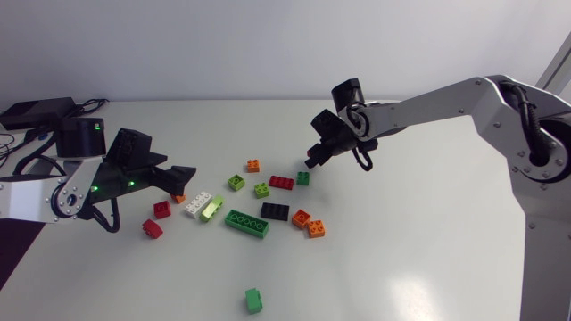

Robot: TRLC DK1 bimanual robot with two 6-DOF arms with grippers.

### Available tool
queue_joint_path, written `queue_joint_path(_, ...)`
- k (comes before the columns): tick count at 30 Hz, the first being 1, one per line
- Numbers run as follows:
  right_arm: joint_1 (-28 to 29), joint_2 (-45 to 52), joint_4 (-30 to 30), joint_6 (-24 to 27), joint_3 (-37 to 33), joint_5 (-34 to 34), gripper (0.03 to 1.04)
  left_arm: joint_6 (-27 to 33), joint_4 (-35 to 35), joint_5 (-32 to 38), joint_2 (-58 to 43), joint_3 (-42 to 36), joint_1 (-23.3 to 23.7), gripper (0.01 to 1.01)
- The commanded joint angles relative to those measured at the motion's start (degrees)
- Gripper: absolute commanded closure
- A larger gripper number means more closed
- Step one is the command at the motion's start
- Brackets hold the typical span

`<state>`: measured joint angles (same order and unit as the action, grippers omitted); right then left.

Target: Disassemble duplo

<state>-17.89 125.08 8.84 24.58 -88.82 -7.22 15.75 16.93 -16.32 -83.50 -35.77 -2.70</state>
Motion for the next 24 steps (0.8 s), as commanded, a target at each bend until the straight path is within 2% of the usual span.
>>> queue_joint_path(1,0.75,2.80,1.27,-1.29,-1.62,0.37,0.69,-0.02,0.39,-0.38,1.06,1.32,-0.03,0.041)
queue_joint_path(3,0.66,3.24,1.79,-1.38,-1.98,0.37,0.67,-0.02,0.30,-0.38,1.06,1.32,-0.03,0.041)
queue_joint_path(4,0.66,3.42,2.15,-1.38,-2.24,0.46,0.61,-0.02,0.30,-0.38,1.06,1.32,-0.03,0.041)
queue_joint_path(6,0.66,3.95,2.32,-1.38,-2.59,1.07,0.44,-0.02,0.30,-0.38,1.06,1.32,-0.11,0.041)
queue_joint_path(8,0.66,4.47,2.58,-1.46,-3.12,2.65,0.18,-0.02,0.30,-0.38,1.06,1.32,-0.11,0.041)
queue_joint_path(9,0.66,4.56,2.67,-1.46,-3.21,3.44,0.08,-0.02,0.30,-0.38,1.06,1.32,-0.11,0.041)
queue_joint_path(18,0.49,2.54,5.31,-1.64,-3.29,5.29,0.07,-0.54,-0.58,-0.38,2.29,1.67,0.15,0.041)
queue_joint_path(24,2.33,-8.88,0.91,-4.01,4.53,4.24,0.07,-0.54,-0.67,-0.38,4.23,2.81,0.24,0.041)
